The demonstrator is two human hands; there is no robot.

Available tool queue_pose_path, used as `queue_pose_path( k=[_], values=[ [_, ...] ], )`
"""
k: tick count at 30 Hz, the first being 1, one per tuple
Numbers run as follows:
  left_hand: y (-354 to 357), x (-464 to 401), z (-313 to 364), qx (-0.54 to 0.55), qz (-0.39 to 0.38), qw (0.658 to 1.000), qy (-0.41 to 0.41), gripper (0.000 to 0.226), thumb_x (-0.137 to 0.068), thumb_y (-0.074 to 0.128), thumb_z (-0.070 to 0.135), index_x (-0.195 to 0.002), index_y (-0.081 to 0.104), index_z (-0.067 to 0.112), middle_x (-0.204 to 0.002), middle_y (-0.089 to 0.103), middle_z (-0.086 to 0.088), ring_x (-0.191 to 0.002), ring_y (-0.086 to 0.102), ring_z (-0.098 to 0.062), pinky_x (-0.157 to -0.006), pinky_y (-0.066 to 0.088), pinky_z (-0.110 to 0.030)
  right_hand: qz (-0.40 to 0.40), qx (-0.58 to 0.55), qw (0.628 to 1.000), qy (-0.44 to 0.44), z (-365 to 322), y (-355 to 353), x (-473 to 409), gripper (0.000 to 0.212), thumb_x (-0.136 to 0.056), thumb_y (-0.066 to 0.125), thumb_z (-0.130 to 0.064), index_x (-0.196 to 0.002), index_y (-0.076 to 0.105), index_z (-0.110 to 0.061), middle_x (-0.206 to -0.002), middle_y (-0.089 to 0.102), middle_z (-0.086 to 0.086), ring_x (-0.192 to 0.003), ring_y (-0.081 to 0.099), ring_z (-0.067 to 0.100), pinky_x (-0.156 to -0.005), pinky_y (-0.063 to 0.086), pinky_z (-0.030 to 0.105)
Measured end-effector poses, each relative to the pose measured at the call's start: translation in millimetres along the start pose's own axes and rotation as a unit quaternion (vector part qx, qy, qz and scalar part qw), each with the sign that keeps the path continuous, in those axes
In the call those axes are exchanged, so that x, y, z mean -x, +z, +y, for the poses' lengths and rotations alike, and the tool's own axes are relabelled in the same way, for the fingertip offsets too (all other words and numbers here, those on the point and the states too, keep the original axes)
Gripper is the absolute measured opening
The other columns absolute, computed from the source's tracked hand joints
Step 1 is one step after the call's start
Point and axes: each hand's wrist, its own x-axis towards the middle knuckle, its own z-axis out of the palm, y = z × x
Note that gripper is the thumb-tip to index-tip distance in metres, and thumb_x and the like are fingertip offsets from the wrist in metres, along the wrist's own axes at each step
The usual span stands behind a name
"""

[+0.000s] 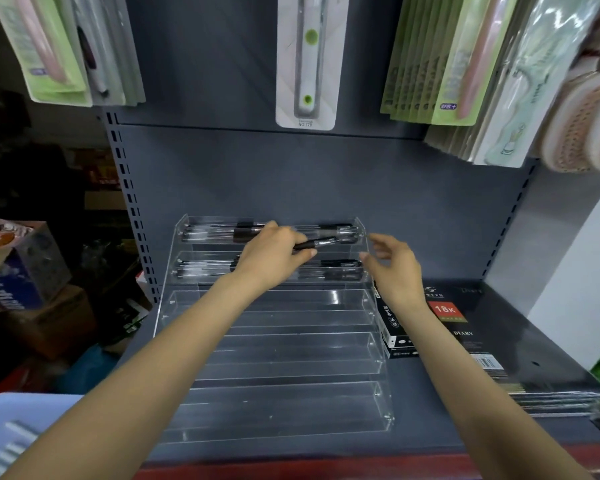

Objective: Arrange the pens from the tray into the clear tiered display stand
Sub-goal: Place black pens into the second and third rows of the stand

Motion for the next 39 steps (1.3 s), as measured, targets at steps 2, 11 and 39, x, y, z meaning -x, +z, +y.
queue_pose_path(
  k=[2,11,39],
  values=[
    [-3,1,4,0.003,-0.005,1.000,0.027,0.026,-0.093,0.050,0.039,-0.097,0.064,0.018,-0.089,0.057,-0.003,-0.101,0.043,-0.020,-0.078,0.043,-0.034,-0.036,-0.042,0.998,-0.036,-15,1,4,0.024,-0.090,0.060,-0.020,-0.115,0.062,-0.019,-0.097,0.063,-0.006,-0.088,0.059,0.003,-0.079,0.044,0.011],
    [-15,9,4,0.131,0.004,0.990,0.059,0.025,-0.088,0.062,0.025,-0.112,0.062,0.020,-0.099,0.064,0.005,-0.094,0.058,-0.009,-0.086,0.045,-0.019,-0.075,-0.218,0.973,-0.033,-31,0,7,0.017,-0.086,0.062,-0.001,-0.085,0.068,-0.017,-0.079,0.069,0.000,-0.069,0.066,0.004,-0.071,0.055,0.017],
    [29,37,-5,-0.187,-0.078,0.978,0.043,0.016,-0.090,0.059,0.018,-0.104,0.066,0.015,-0.107,0.064,-0.009,-0.098,0.061,-0.030,-0.071,0.043,-0.031,-0.084,-0.037,0.992,0.091,28,-1,39,0.056,-0.088,0.059,-0.001,-0.140,0.041,-0.015,-0.120,0.062,0.010,-0.101,0.062,0.017,-0.090,0.046,0.024]
  ],
)
